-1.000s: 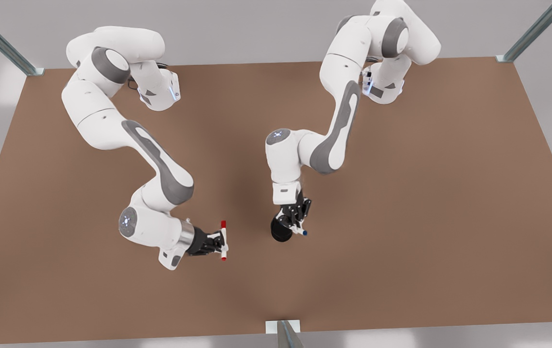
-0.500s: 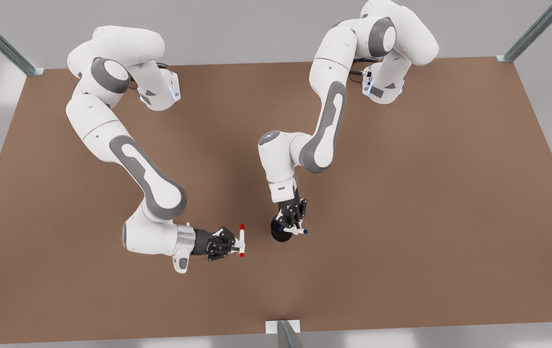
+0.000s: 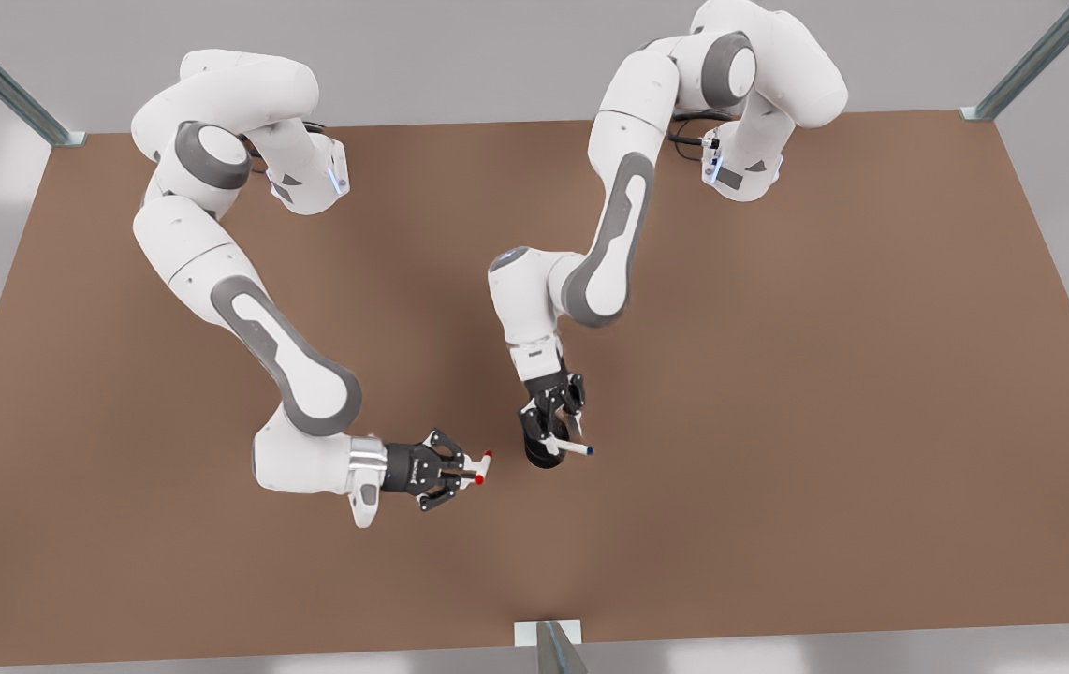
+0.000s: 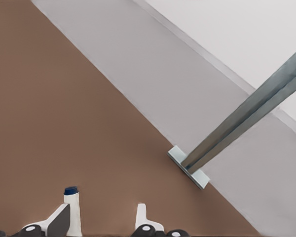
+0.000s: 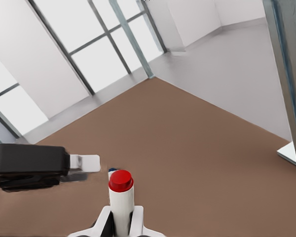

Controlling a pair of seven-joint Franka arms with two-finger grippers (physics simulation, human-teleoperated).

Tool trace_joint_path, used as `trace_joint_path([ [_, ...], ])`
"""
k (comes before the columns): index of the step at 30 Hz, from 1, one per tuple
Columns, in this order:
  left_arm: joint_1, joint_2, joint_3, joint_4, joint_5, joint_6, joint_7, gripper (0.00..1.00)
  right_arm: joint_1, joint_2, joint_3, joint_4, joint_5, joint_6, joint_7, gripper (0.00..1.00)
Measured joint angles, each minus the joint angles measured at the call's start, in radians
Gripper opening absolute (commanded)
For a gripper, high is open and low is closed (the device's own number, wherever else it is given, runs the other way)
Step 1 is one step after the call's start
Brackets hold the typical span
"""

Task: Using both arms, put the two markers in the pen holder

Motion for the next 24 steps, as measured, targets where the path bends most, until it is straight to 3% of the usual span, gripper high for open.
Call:
trace_joint_path([
  [2,-0.026,-0.086,0.004,-0.034,-0.016,-0.05,-0.013,1.0,-0.003,0.002,0.001,-0.001,0.011,-0.002,-0.054,0.31],
  [4,-0.023,-0.298,0.003,-0.036,-0.083,-0.166,0.017,0.98,-0.003,0.004,0.004,-0.002,0.019,-0.003,-0.102,0.31],
  [6,0.12,-0.512,0.007,0.057,-0.204,-0.392,0.131,1.0,-0.002,0.007,0.025,-0.002,0.037,-0.004,-0.146,0.31],
  [10,0.423,-0.57,0.002,0.124,-0.328,-0.825,0.49,1.0,0.029,0.054,0.073,0.004,0.061,-0.001,-0.233,0.31],
  [11,0.493,-0.564,-0.058,0.128,-0.346,-0.898,0.576,1.0,0.045,0.063,0.081,0.007,0.064,0.0,-0.253,0.31],
  [13,0.86,-0.545,-0.521,0.112,-0.371,-0.955,0.709,1.0,0.074,0.075,0.089,0.013,0.068,0.007,-0.293,0.31],
  [14,0.99,-0.54,-0.671,0.082,-0.371,-0.959,0.77,1.0,0.084,0.079,0.097,0.015,0.069,0.013,-0.312,0.31],
  [15,1.048,-0.554,-0.748,0.041,-0.358,-0.962,0.832,1.0,0.092,0.085,0.102,0.017,0.07,0.02,-0.33,0.31],
  [18,1.081,-0.546,-0.819,0.028,-0.324,-0.989,0.997,1.0,0.106,0.098,0.106,0.017,0.071,0.047,-0.381,0.31],
  [24,1.086,-0.527,-0.832,0.038,-0.305,-1.021,1.247,1.0,0.103,0.125,0.101,0.002,0.073,0.08,-0.47,0.31],
])
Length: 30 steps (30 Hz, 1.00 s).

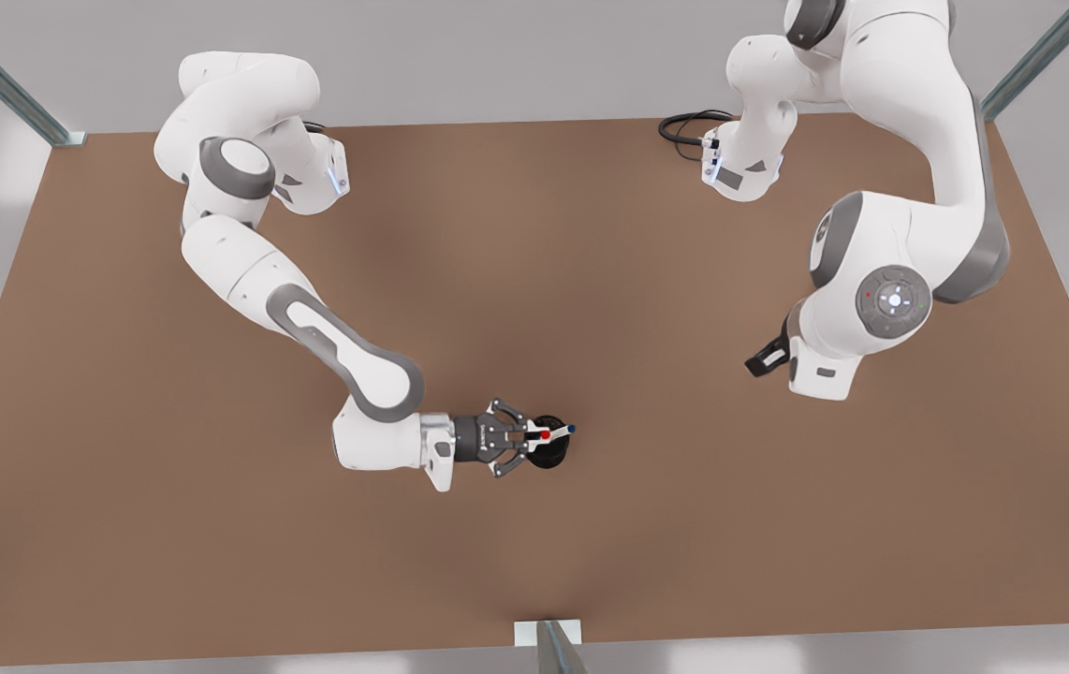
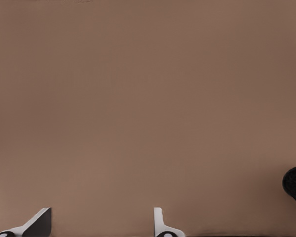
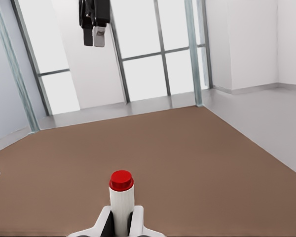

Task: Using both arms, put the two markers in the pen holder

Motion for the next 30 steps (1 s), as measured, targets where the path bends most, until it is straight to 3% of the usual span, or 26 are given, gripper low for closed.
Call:
trace_joint_path([
  [5,0.001,0.01,0.0,0.026,0.004,-0.011,0.154,1.0,-0.006,0.017,-0.012,-0.003,-0.001,0.011,-0.062,0.32],
  [6,0.001,0.01,0.0,0.03,0.004,-0.013,0.18,1.0,-0.006,0.018,-0.012,-0.003,-0.001,0.012,-0.073,0.85],
  [7,0.001,0.01,0.0,0.033,0.004,-0.014,0.204,1.0,-0.006,0.018,-0.012,-0.002,0.0,0.014,-0.083,1.0],
  [12,0.001,0.013,0.0,0.038,0.005,-0.018,0.308,1.0,-0.006,0.017,-0.01,0.007,0.004,0.021,-0.129,1.0],
  [15,0.003,0.012,0.001,0.063,0.003,-0.038,0.358,1.0,-0.009,-0.014,0.002,0.103,0.004,0.02,-0.135,1.0],
  [18,0.003,0.011,0.001,0.103,-0.029,-0.085,0.401,1.0,-0.15,-0.15,-0.03,0.143,-0.145,-0.036,-0.027,1.0],
  [20,0.005,0.012,0.002,0.115,-0.038,-0.113,0.425,1.0,-0.283,-0.206,-0.052,0.119,-0.417,-0.207,0.141,1.0],
  [23,-0.03,-0.036,0.063,0.062,-0.041,-0.132,0.46,1.0,-0.331,-0.349,-0.058,0.115,-0.85,-0.586,0.446,1.0],
  [26,-0.053,-0.047,0.093,0.032,-0.041,-0.135,0.49,1.0,-0.319,-0.572,-0.073,0.183,-1.041,-0.885,0.72,1.0],
  [27,-0.053,-0.043,0.096,0.03,-0.041,-0.136,0.499,1.0,-0.256,-0.672,-0.221,0.191,-1.025,-0.958,0.795,1.0],
  [28,-0.054,-0.039,0.097,0.028,-0.043,-0.136,0.507,1.0,-0.156,-0.788,-0.443,0.14,-0.974,-1.009,0.859,1.0],
  [30,-0.055,-0.036,0.097,0.039,-0.045,-0.136,0.522,1.0,-0.058,-0.962,-0.653,-0.02,-0.896,-1.058,0.976,1.0],
])
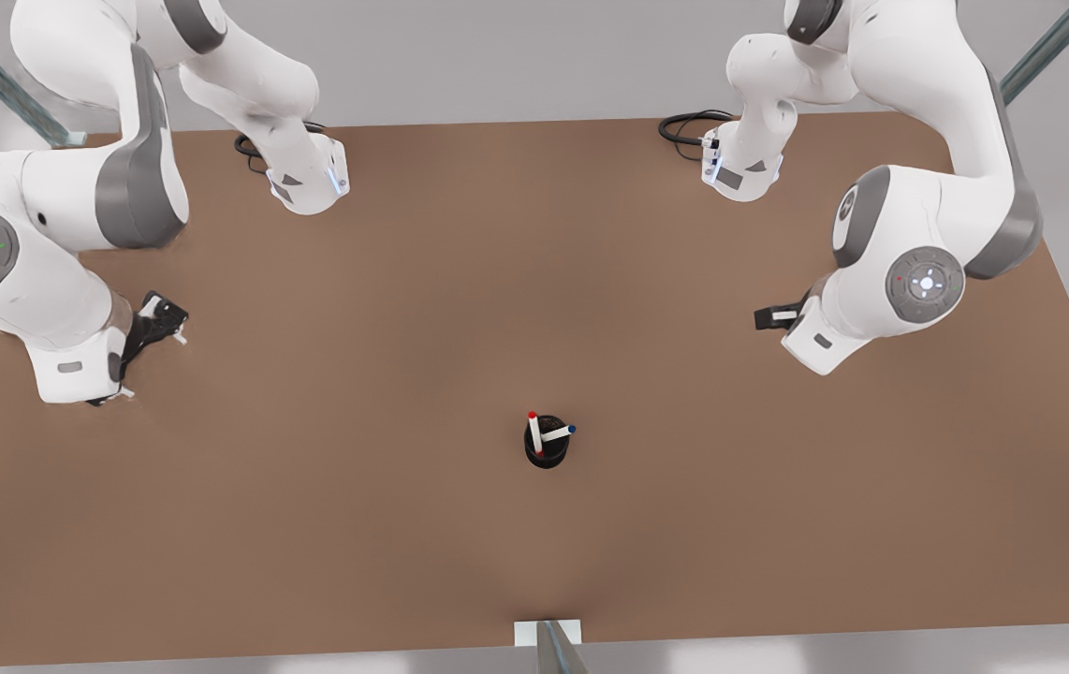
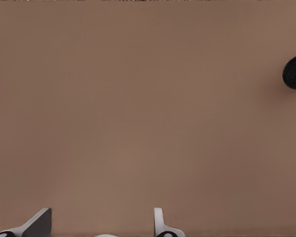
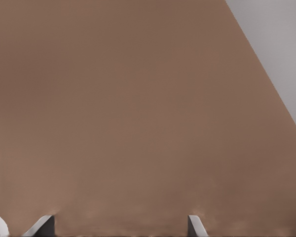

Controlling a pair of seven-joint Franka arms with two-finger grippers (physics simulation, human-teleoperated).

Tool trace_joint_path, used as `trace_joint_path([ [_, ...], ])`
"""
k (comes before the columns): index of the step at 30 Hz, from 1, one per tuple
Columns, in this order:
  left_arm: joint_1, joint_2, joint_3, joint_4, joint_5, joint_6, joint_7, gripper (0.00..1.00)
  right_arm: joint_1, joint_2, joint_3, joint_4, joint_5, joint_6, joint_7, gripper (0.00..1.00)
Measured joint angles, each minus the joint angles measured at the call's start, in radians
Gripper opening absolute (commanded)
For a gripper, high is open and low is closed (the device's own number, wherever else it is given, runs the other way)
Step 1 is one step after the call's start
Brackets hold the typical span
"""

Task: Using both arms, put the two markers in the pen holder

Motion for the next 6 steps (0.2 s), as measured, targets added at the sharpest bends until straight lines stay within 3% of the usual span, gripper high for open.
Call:
trace_joint_path([
  [2,0.001,-0.002,-0.001,0.005,-0.003,0.0,0.013,1.0,0.036,-0.076,-0.077,-0.082,0.047,-0.026,0.104,1.0],
  [6,0.003,-0.003,-0.001,0.007,-0.004,-0.001,0.036,1.0,0.05,-0.108,-0.112,-0.115,0.088,-0.057,0.282,1.0],
])
